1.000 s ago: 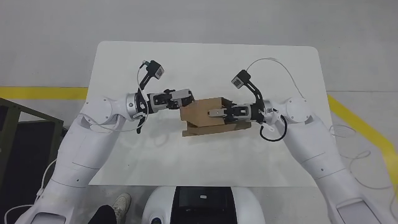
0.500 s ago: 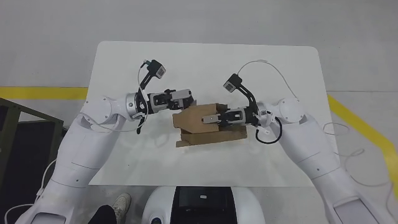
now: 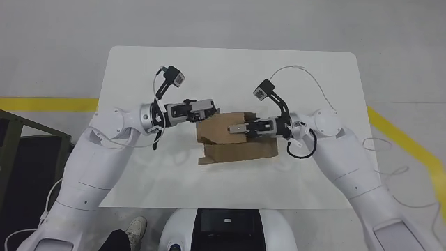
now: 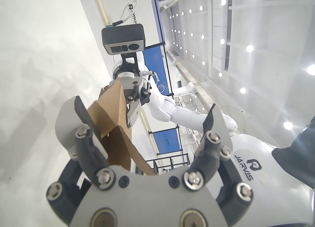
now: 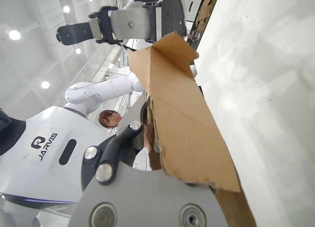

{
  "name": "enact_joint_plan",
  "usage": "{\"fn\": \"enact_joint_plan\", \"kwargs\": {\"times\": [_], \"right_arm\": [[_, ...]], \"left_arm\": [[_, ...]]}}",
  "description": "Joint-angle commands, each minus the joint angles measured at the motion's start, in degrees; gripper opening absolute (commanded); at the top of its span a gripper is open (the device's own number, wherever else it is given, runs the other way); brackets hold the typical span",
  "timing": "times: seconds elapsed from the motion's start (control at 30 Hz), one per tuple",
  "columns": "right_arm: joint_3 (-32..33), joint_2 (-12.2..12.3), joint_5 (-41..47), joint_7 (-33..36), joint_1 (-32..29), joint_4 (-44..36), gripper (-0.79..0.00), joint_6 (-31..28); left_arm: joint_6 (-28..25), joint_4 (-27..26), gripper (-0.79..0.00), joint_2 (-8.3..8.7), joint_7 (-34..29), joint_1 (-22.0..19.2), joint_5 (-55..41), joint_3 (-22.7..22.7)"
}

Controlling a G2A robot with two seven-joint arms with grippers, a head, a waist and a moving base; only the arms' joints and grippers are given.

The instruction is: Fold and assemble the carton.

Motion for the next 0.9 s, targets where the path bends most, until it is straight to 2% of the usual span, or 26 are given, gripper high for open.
{"fn": "enact_joint_plan", "kwargs": {"times": [0.0, 0.33, 0.87], "right_arm": [[0.7, 0.2, -0.9, -1.0, 0.0, 0.2, -0.785, 0.0], [3.4, 0.9, -3.3, -5.3, -1.7, -2.0, -0.785, 0.6], [5.5, 1.1, -3.6, -10.6, -3.1, -3.0, -0.785, 1.0]], "left_arm": [[-0.2, -0.4, 0.000, 0.11, 0.2, 0.4, -0.1, -0.6], [0.1, -4.1, 0.000, 0.43, -1.4, 2.1, 0.1, -1.1], [2.1, -3.4, 0.000, 0.30, -4.2, 1.6, -4.1, -0.3]]}}
